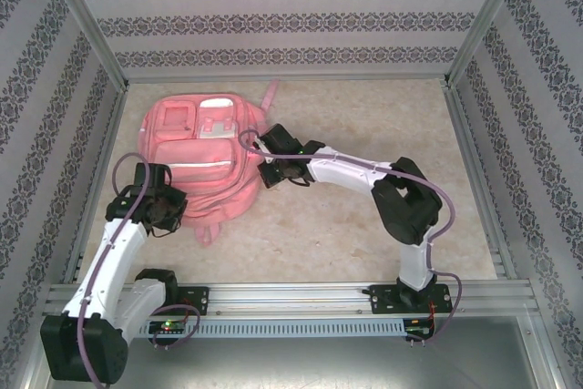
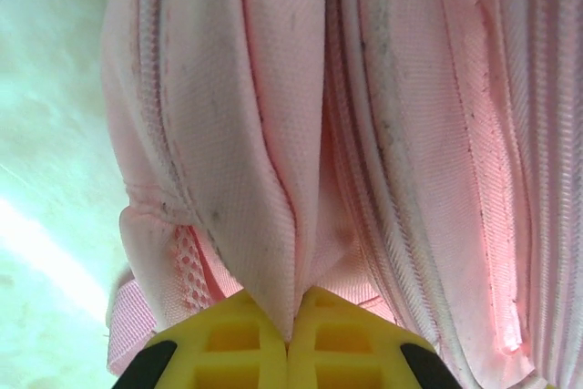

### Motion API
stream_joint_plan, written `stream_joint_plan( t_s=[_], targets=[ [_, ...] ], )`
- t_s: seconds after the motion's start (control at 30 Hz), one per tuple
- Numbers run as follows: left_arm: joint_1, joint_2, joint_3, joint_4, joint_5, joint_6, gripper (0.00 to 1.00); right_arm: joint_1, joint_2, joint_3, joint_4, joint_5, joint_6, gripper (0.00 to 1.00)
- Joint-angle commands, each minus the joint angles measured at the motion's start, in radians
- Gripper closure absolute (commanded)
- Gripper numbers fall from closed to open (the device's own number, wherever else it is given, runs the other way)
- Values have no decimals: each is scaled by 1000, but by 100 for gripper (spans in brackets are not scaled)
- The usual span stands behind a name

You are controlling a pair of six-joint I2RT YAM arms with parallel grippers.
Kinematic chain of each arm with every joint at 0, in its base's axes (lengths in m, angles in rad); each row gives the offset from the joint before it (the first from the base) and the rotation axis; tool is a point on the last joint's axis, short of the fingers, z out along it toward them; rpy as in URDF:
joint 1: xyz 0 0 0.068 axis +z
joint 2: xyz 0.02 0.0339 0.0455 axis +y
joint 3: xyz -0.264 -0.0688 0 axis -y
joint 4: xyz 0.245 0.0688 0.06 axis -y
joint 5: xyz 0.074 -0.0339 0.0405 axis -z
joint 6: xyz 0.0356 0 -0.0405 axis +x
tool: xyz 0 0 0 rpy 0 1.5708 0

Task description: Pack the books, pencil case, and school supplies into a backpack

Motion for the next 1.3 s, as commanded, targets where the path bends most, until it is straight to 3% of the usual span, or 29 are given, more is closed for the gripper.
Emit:
stream_joint_plan(
  t_s=[0.0, 0.23, 0.43, 0.7, 0.83, 1.07, 1.27],
  targets=[
    [29, -14, 83, -82, -4, 153, 100, -47, 93, 103, -37, 115, -68, 100],
    [40, -15, 100, -102, 43, 214, 100, -157, 252, 324, -74, 146, -32, 100],
    [63, 5, 116, -97, 90, 270, 100, -225, 345, 468, -131, 82, 17, 100],
    [40, 34, 144, 23, 221, 294, 100, -231, 239, 351, -115, 137, 79, 100],
    [-58, 44, 145, 81, 218, 229, 100, -277, 118, 214, -93, 182, 100, 100],
    [-376, 121, 152, 228, 113, 78, 100, -426, -66, 14, -81, 210, 122, 100],
    [-598, 254, 269, 266, 8, 54, 100, -543, -172, -87, -82, 218, 112, 100]
  ],
)
